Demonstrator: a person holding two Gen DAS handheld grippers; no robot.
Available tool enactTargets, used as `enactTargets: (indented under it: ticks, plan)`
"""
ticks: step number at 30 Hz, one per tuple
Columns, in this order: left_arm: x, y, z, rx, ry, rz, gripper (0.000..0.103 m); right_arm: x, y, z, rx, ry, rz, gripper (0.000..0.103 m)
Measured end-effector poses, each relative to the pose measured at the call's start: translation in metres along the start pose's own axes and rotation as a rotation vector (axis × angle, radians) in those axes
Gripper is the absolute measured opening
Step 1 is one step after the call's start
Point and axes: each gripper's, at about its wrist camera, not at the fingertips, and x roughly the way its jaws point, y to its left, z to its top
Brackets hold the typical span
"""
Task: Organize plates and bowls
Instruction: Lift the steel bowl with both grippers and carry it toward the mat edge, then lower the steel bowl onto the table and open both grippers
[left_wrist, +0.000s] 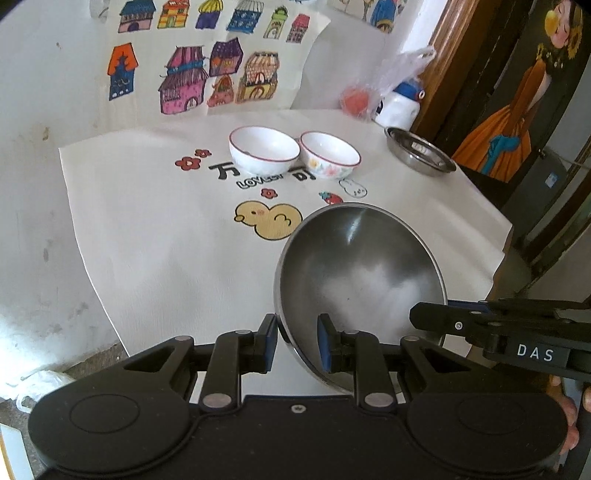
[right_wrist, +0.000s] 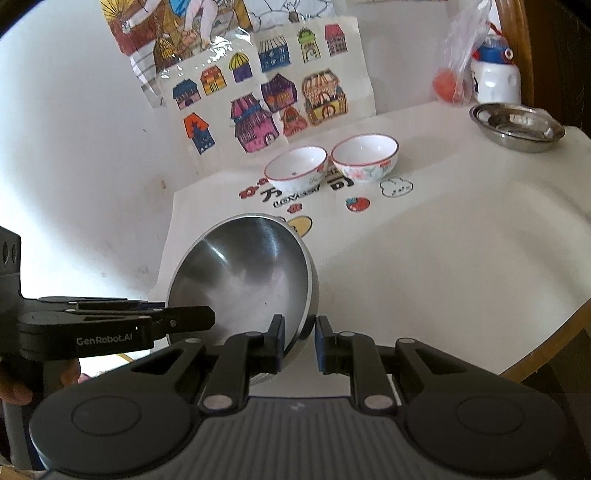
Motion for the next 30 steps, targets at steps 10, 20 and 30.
enactTargets:
  ticks: [10,20,30]
  plan:
    - [0.016,0.001,0.004,0.001,0.042,0.006,0.024,0.012,-0.01,0.004,0.01,0.025,0.013,0.022]
    - [0.02,0.001,0.008,0.013,0.043,-0.006,0.026,0.016,-0.016,0.007,0.016,0.029,0.043,0.026]
    - [0.01,0.016,0.015,-0.008,-0.026,0.004,0.051,0.012,-0.029,0.011,0.016,-0.004,0.034,0.043]
